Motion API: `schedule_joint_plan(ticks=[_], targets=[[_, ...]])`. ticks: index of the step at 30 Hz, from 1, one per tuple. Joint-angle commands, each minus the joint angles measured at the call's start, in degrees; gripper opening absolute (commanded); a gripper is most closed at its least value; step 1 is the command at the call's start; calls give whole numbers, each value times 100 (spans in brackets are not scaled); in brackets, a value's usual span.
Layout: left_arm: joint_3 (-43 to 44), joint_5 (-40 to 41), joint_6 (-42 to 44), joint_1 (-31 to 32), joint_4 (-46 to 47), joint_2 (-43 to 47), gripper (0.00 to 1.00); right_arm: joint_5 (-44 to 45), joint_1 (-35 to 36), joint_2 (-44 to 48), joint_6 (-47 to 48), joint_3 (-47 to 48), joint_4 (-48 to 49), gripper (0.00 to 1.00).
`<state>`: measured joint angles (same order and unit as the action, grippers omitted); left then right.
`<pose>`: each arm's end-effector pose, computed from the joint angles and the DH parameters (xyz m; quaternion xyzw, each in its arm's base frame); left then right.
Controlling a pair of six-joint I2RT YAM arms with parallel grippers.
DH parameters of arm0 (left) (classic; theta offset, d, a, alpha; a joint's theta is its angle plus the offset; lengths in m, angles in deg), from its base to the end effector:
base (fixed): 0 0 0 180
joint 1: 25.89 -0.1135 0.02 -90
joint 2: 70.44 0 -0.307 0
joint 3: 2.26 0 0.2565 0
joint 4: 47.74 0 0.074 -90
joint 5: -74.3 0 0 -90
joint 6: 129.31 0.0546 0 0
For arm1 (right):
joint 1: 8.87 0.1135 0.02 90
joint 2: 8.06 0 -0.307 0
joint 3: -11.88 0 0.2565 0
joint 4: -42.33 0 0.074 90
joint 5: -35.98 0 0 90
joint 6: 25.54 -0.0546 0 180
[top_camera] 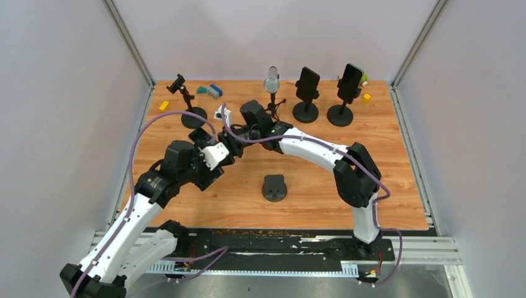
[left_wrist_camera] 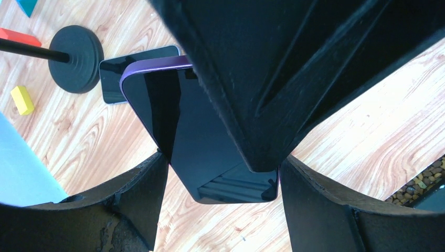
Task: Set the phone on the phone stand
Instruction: Pick up the phone at the center of the board.
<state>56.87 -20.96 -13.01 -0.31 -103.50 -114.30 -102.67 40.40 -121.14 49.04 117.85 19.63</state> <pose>0.1275 -0.0666 0.3104 0.4141 0.8074 -0.0390 0.4186 0.2889 0.3984 0.3095 -0.4271 0.6941 0.5455 0.1954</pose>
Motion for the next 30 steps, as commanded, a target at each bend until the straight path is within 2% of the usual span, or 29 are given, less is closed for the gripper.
schedule_joint_plan(ticks=[1, 5, 12, 18, 20, 21, 22, 23, 25, 30], targets=[[175, 242, 92, 116, 305, -20, 0, -130, 93, -129, -203, 346, 56, 49], [177, 377, 74, 211, 334, -70, 0, -168, 100, -218, -291, 428, 51, 39], [139, 507, 36, 328, 393, -145, 0, -233, 110, -243, -348, 488, 56, 0], [128, 497, 12, 357, 387, -155, 1, -152, 106, -113, -255, 410, 47, 0], [162, 410, -18, 359, 321, -138, 14, -103, 108, -56, -167, 375, 18, 0], [195, 376, -35, 360, 295, -126, 25, -56, 113, -26, -95, 371, -33, 0], [221, 312, -41, 360, 236, -102, 30, 2, 116, 6, -3, 363, -86, 0], [263, 255, -45, 360, 204, -82, 39, 63, 110, 57, 101, 347, -153, 0], [344, 225, -49, 360, 109, 7, 50, 204, 100, 169, 354, 297, -298, 0], [561, 165, -38, 362, -154, 352, 69, 525, 73, 559, 1012, 90, -595, 0]])
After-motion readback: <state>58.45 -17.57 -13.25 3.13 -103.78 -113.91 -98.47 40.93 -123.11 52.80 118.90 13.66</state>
